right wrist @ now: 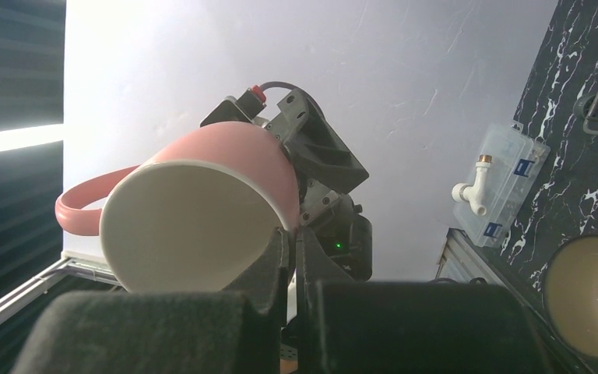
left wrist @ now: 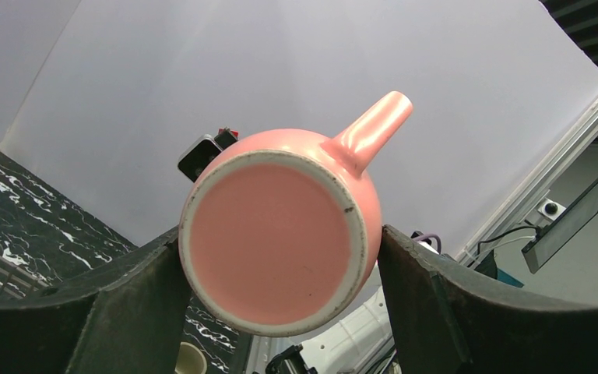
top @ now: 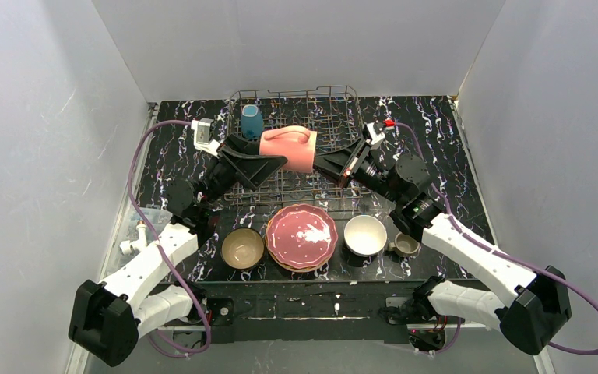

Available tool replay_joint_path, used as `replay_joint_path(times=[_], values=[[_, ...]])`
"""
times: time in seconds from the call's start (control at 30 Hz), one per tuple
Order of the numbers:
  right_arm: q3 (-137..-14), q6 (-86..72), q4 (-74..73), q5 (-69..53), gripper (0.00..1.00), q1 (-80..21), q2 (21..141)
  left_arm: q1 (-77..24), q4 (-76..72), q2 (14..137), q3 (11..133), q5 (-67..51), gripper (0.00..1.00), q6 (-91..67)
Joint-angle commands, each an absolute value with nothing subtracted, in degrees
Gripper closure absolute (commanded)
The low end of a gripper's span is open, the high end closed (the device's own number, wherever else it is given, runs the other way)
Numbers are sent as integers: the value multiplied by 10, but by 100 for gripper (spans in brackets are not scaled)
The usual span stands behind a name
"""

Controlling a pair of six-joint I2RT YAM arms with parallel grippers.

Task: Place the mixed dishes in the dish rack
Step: Pick up the cup at the center of the board.

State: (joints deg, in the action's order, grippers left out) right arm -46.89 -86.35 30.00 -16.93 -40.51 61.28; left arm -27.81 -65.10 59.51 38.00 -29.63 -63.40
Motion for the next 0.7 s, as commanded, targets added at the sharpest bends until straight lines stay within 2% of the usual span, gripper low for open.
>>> replay_joint_path(times=[0.0,0.23,0.33,0.37,0.47,0.67], values=[[-466,-862,358,-169,99,-409,593,-273,-677,590,405,-297,47,-626],[-464,-844,323,-171,99,-408,583,-270,-677,592,419,-298,65,-626],[-457,-841,314,-167,93,-409,575,-268,-677,594,424,-301,73,-626],[-455,-841,313,-167,90,-409,573,-267,-677,595,425,-301,77,-626],[-452,-841,309,-167,82,-409,568,-266,-677,601,429,-302,98,-627],[-450,-836,297,-167,68,-408,557,-264,-677,605,437,-288,100,-626]])
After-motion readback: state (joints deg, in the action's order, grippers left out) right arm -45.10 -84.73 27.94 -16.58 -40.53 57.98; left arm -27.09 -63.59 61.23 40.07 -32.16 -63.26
